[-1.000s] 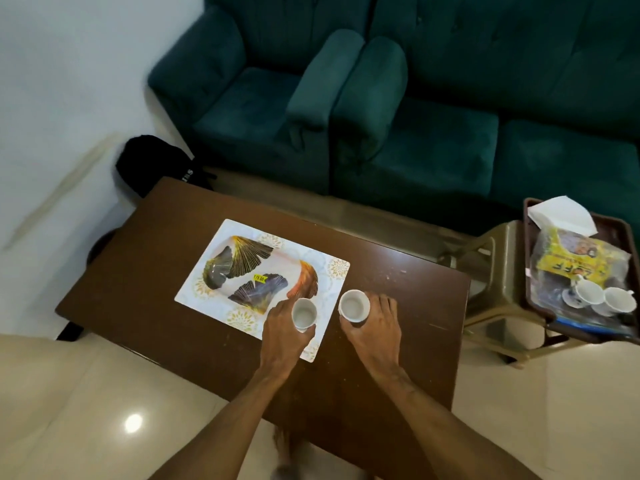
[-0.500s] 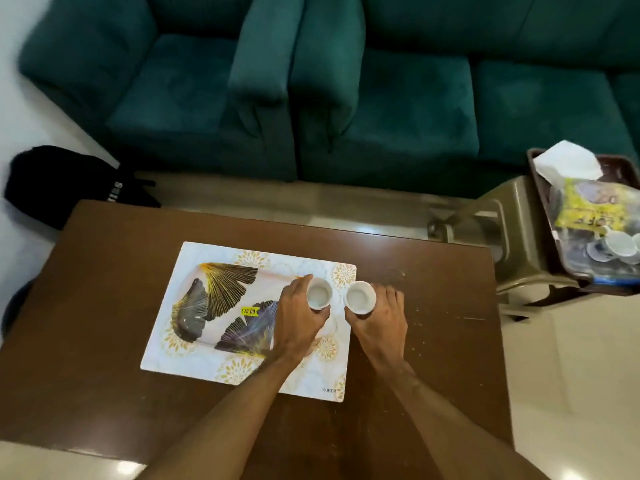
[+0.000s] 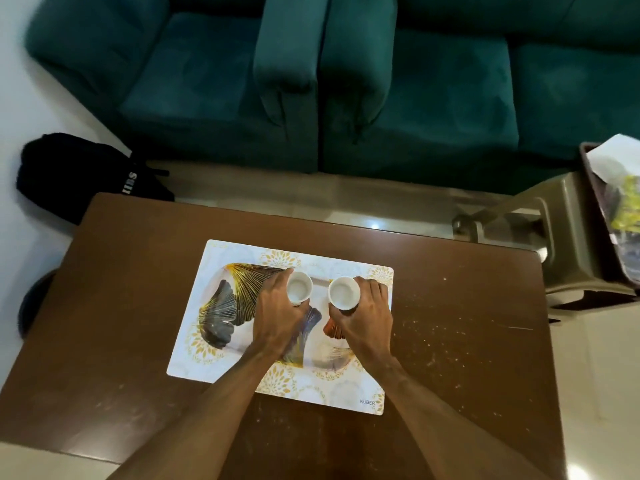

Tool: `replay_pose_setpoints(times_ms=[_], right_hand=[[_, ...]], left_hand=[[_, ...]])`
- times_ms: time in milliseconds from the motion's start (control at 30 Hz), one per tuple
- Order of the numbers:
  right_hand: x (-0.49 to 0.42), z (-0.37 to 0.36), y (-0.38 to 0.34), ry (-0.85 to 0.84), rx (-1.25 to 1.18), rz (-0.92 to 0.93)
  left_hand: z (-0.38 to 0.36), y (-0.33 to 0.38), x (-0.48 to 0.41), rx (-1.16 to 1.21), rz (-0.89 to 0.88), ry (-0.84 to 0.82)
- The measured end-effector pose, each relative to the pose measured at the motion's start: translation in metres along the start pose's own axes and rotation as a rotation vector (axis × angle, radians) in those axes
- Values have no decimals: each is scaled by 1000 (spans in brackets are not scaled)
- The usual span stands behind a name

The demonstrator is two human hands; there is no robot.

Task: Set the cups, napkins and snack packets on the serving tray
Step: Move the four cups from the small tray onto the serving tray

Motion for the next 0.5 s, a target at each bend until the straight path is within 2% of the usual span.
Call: replay_pose_setpoints(times_ms=[233, 500], right_hand=[[4, -31, -21, -13, 52, 47], [10, -46, -25, -30, 93, 24]], left_hand=[[16, -37, -6, -27, 16, -16], [11, -42, -4, 10, -4, -12]])
Point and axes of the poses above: each hand's wrist, its own x-axis away from the middle knuckle, its own z-axis out of the back of the hand, y = z × x, the point moved 6 cm from there along -x, towards the middle knuckle, and after that the axes turned 9 degrees about x, right-handed, at the moved point
